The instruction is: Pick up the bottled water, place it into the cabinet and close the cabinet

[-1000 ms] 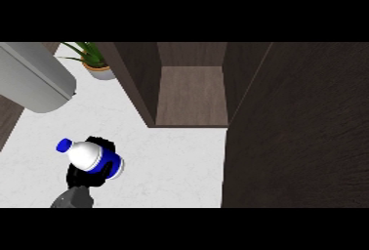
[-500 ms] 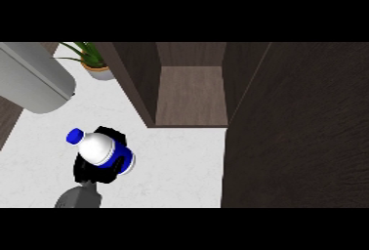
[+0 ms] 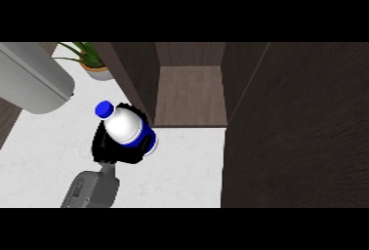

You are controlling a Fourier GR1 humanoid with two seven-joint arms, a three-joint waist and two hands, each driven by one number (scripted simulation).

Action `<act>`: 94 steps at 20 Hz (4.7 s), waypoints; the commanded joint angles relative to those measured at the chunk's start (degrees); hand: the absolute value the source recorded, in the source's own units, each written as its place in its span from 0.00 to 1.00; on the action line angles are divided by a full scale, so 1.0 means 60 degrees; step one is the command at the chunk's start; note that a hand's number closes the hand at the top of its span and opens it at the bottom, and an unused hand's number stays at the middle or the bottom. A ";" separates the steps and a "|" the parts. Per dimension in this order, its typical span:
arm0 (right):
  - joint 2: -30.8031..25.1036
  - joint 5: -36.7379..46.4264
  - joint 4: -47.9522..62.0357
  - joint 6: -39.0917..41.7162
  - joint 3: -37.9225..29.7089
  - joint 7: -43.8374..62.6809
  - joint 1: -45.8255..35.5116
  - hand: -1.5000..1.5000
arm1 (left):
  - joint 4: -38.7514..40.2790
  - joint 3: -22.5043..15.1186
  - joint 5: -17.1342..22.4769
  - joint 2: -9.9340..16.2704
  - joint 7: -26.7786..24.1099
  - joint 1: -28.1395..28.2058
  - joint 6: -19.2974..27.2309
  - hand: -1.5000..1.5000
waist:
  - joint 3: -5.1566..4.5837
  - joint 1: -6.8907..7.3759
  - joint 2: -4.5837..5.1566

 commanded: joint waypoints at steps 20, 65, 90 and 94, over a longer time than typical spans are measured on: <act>-0.0136 -0.0562 0.0384 -0.0021 -0.0225 0.0277 -0.0756 0.00 | 0.4853 -0.1099 -0.0747 -0.0009 0.0081 -0.6913 0.4810 1.00 | -0.0001 -0.0243 0.0091; -0.0082 -0.0144 0.0691 -0.0017 0.0489 -0.0382 -0.0582 0.00 | 1.1932 -0.0166 -0.2310 0.1198 -0.3102 -0.8628 0.6447 0.00 | -0.0020 -0.0596 0.0301; -0.0226 -0.0193 0.0617 -0.0439 0.0051 -0.0213 -0.0522 0.00 | 0.8504 0.0276 -0.0967 0.0233 -0.5156 -0.6752 0.2820 0.00 | -0.0001 0.0419 -0.0117; -0.0280 -0.0337 -0.0015 -0.0606 0.0009 0.0080 -0.0259 0.00 | 0.7620 -0.0136 -0.0506 0.0252 -0.4514 -0.6530 0.2796 0.00 | -0.0004 0.0503 -0.0175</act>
